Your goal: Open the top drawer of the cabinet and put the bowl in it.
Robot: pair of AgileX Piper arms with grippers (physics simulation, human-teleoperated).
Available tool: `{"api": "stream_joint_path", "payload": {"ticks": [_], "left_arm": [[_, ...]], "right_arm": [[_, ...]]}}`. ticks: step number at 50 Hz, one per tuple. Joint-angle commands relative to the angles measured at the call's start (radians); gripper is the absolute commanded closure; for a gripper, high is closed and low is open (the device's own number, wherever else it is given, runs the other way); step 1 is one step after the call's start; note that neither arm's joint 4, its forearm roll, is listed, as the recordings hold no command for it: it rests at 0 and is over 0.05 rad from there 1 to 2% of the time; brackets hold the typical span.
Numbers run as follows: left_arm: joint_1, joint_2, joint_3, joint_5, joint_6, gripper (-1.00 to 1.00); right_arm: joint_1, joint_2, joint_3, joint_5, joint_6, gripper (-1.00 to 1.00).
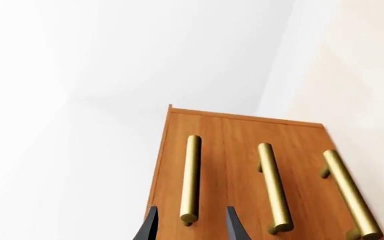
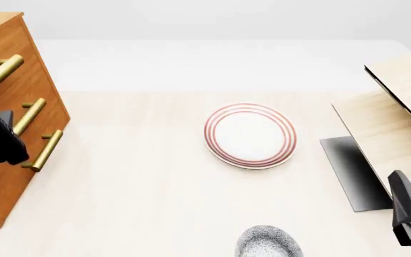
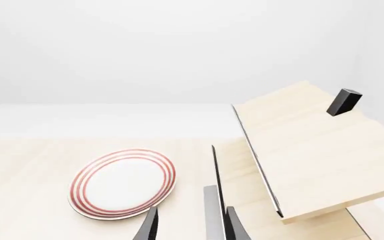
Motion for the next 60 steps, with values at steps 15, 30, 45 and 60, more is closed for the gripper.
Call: {"api": "stream_joint_path", "payload": {"ticks": [15,30,45,60], "left_arm": [[0.038,0.089,-0.044,-0.036,-0.008,-1.00],[0.069,0.169,-0.076,-0.075,-0.010,-1.00],[0.091,0.215,-0.122,-0.073,-0.019,-1.00],[0.098,0.213,-0.105,-0.090,-0.014,1.00]], "right_arm": [[0.000,0.000,0.002,-0.001,0.000,-1.00],[0.000,0.000,0.002,-0.001,0.000,-1.00],[0.000,0.000,0.002,-0.001,0.000,-1.00],[0.000,0.000,0.002,-0.001,0.000,-1.00]]}}
